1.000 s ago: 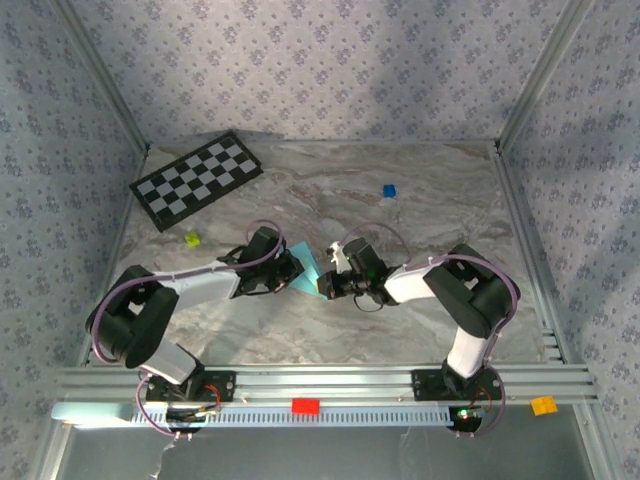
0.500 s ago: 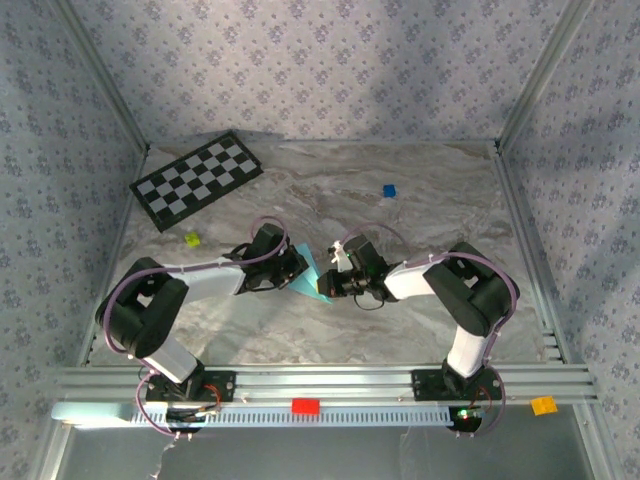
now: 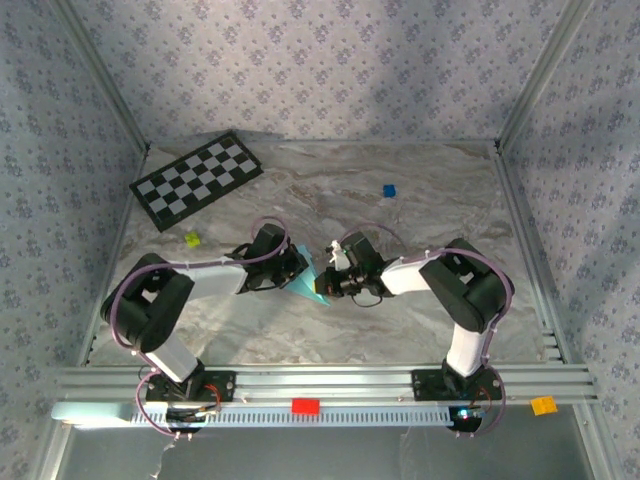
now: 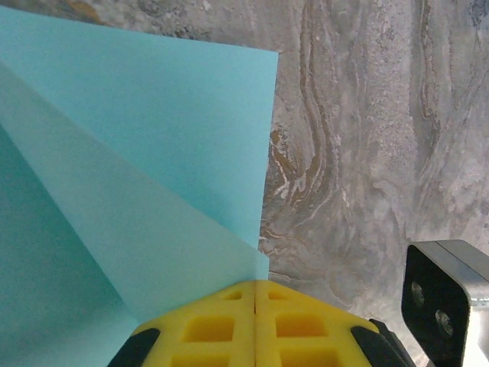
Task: Fold a paper plane with a square sheet of paper (pick it up from the middle)
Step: Fourth fold the wing at the center of the table.
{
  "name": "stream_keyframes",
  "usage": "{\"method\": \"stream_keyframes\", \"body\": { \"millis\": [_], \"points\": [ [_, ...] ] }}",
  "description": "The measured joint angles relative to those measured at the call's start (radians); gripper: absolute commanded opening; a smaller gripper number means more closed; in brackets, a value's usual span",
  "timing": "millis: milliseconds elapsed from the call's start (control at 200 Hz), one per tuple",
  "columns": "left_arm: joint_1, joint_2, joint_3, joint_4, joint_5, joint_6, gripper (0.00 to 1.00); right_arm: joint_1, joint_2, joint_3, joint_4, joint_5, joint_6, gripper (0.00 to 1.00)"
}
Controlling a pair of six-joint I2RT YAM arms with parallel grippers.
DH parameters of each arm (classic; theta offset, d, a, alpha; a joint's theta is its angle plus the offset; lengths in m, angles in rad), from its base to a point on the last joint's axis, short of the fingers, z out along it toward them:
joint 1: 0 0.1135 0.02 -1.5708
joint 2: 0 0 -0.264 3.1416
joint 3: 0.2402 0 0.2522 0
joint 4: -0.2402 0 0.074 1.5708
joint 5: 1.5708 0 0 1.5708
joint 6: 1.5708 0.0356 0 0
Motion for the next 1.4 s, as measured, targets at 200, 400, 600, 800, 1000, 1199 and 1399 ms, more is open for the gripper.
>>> {"method": "stream_keyframes", "body": {
  "millis": [200,400,600,800,1000,1199,1399],
  "points": [
    [0.002,-0.002,-0.014,0.0,-0.035,-0.002,0.08,-0.008,0.018,0.024,-0.026,-0.037,0.027,0.0],
    [0.005,-0.048,-0.047,-0.002,-0.058,0.003,0.1,-0.01,0.026,0.038,-0.052,-0.047,0.046,0.0],
    [0.007,-0.122,-0.072,-0.007,-0.077,0.017,0.11,-0.013,0.03,0.04,-0.051,-0.053,0.072,0.0],
    [0.008,-0.127,-0.072,-0.008,-0.075,0.027,0.11,-0.014,0.033,0.027,-0.016,-0.055,0.119,0.0],
    [0.011,-0.101,-0.07,-0.008,-0.053,0.035,0.09,-0.016,0.033,-0.005,0.058,-0.055,0.166,0.0],
    [0.013,-0.095,-0.071,-0.029,-0.059,0.023,0.05,-0.016,0.033,-0.019,0.091,-0.052,0.184,0.0],
    [0.013,-0.093,-0.073,-0.052,-0.065,0.005,0.02,-0.016,0.032,-0.023,0.097,-0.051,0.187,0.0]
  ]
}}
